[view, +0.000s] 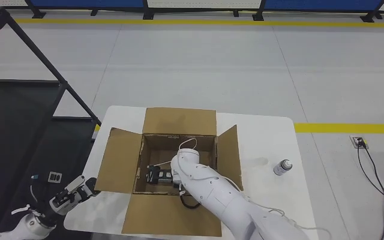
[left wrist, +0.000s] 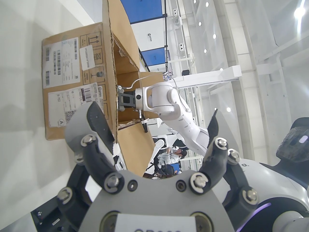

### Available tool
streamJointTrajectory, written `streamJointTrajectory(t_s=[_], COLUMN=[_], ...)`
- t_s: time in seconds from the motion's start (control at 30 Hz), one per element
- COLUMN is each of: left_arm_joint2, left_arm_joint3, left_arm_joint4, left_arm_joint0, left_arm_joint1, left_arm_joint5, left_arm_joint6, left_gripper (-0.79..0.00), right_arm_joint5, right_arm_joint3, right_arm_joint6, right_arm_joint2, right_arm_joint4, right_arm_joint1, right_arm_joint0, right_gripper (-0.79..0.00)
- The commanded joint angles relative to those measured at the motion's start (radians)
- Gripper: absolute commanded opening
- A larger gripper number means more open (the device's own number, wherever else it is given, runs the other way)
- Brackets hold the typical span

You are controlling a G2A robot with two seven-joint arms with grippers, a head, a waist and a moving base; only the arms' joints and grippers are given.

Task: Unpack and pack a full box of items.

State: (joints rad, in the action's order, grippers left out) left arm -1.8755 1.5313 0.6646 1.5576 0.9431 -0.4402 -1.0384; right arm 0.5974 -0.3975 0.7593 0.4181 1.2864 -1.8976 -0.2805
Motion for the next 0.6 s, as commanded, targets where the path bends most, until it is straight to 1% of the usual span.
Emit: streamJointTrajectory(t_s=[0.0,0.03,0.07,0.1,0.17,0.27,0.3,0.33,0.37,0.47,0.53,0.57], left_arm_joint2=[0.000,0.000,-0.001,-0.001,-0.002,-0.004,-0.004,-0.004,-0.003,-0.002,-0.002,-0.002], left_arm_joint3=[0.001,0.002,0.003,0.003,0.004,0.006,0.007,0.008,0.010,0.014,0.015,0.015], left_arm_joint4=[-0.001,-0.002,-0.002,-0.002,0.001,0.000,-0.001,-0.001,-0.002,-0.003,-0.004,-0.003], left_arm_joint0=[0.004,0.006,0.007,0.009,0.013,0.018,0.019,0.020,0.021,0.026,0.028,0.029], left_arm_joint1=[0.001,0.001,0.002,0.002,0.003,0.004,0.004,0.004,0.005,0.006,0.007,0.007], left_arm_joint5=[-0.005,-0.006,-0.008,-0.009,-0.010,-0.013,-0.013,-0.014,-0.014,-0.018,-0.020,-0.019], left_arm_joint6=[0.003,0.004,0.004,0.004,0.005,0.007,0.007,0.008,0.009,0.012,0.014,0.014], left_gripper=[0.000,0.000,0.000,0.000,0.000,0.000,0.000,0.000,0.000,0.000,0.000,0.000], right_arm_joint5=[-0.009,-0.014,-0.018,-0.023,-0.034,-0.046,-0.047,-0.050,-0.053,-0.053,-0.038,-0.025], right_arm_joint3=[-0.044,-0.071,-0.100,-0.131,-0.201,-0.323,-0.368,-0.413,-0.461,-0.602,-0.685,-0.722], right_arm_joint6=[0.020,0.033,0.047,0.064,0.100,0.165,0.187,0.212,0.235,0.313,0.368,0.389], right_arm_joint2=[0.010,0.016,0.023,0.031,0.051,0.087,0.101,0.116,0.133,0.190,0.230,0.247], right_arm_joint4=[0.005,0.009,0.013,0.018,0.027,0.046,0.055,0.063,0.073,0.100,0.109,0.113], right_arm_joint1=[0.017,0.027,0.038,0.049,0.074,0.116,0.130,0.145,0.160,0.203,0.229,0.240], right_arm_joint0=[-0.012,-0.019,-0.028,-0.038,-0.060,-0.103,-0.120,-0.138,-0.156,-0.220,-0.261,-0.281], right_gripper=[-0.763,-0.717,-0.634,-0.588,-0.573,-0.431,-0.403,-0.317,-0.296,-0.286,-0.219,-0.215])
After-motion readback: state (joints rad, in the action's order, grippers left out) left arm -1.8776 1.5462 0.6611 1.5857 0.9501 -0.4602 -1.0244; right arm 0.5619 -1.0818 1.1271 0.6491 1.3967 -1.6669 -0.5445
